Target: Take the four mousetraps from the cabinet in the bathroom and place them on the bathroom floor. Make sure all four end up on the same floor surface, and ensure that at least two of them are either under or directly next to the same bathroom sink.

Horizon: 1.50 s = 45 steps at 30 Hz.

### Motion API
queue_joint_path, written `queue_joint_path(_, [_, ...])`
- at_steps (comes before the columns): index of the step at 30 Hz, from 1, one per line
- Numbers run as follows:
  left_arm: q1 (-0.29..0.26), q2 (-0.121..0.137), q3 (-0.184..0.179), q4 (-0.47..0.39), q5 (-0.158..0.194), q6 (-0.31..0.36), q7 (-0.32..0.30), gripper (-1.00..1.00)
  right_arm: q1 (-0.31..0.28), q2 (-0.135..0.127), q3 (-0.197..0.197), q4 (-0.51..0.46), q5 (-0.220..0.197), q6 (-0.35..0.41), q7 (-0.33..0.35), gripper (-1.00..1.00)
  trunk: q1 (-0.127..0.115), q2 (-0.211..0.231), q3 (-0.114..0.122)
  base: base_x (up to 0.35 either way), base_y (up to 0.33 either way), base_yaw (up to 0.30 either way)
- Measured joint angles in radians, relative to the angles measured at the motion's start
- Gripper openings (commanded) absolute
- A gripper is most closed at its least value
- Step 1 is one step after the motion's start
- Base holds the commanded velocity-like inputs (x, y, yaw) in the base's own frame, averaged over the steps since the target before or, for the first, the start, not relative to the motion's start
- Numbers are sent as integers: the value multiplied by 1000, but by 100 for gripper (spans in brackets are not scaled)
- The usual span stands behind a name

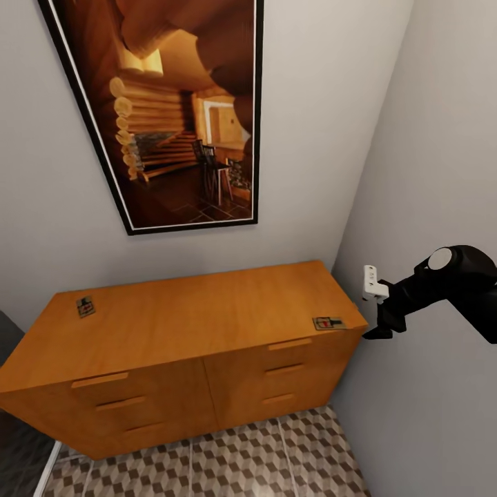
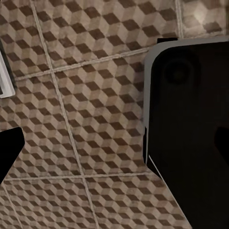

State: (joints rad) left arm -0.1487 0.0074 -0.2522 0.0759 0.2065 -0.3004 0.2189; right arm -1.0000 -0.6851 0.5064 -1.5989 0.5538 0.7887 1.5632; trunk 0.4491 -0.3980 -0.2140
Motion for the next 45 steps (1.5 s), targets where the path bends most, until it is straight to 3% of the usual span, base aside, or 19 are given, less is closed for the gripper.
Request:
queue_joint_path(25, [3, 0, 0, 0, 0, -1, 0, 100, 0, 4, 8, 0, 0, 0, 0, 100, 0, 0, 0, 46, -25, 0])
queue_joint_path(45, [3, 0, 0, 0, 0, -1, -1, 100, 0, 5, 21, 0, 0, 0, 0, 100, 0, 0, 0, 29, 76, 0])
